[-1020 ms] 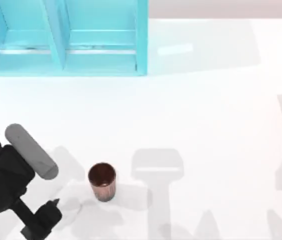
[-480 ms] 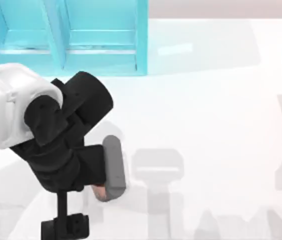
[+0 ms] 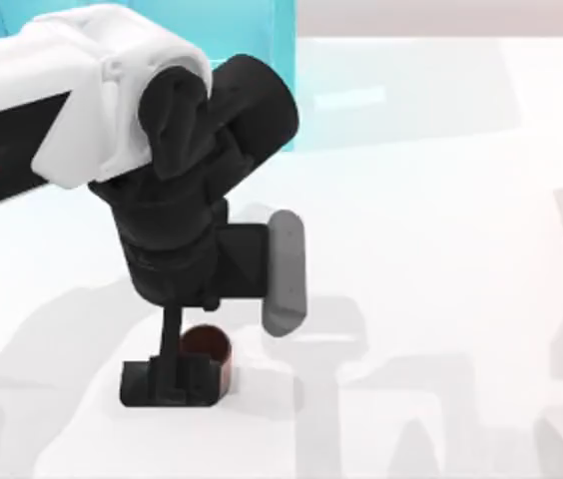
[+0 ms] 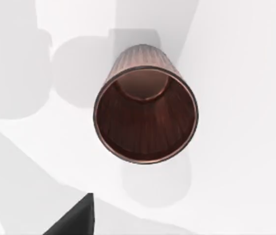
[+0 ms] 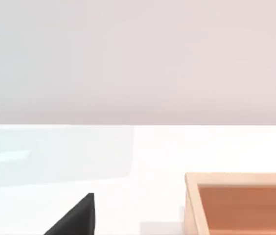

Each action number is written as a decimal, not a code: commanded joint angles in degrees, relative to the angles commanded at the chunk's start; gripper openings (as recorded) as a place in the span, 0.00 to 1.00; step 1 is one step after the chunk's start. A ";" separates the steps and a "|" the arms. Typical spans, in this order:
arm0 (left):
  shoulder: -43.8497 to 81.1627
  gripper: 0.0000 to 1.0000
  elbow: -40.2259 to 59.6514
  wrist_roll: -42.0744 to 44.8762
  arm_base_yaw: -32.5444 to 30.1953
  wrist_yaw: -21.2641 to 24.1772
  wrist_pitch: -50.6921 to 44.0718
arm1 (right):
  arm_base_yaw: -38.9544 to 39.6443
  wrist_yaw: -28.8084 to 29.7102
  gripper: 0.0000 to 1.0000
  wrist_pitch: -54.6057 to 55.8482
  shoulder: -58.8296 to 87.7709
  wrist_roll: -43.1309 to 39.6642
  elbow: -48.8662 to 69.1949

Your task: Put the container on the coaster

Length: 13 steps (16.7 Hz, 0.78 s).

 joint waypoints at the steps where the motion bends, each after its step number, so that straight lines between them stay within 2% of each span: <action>1: 0.28 1.00 1.18 0.15 0.09 -0.02 -0.54 | 0.00 0.00 1.00 0.00 0.00 0.00 0.00; 9: 0.57 1.00 1.18 0.23 0.21 -0.03 0.04 | 0.00 0.00 1.00 0.00 0.00 0.00 0.00; 13: 2.66 1.00 -5.19 0.34 0.31 -0.03 8.63 | 0.00 0.00 1.00 0.00 0.00 0.00 0.00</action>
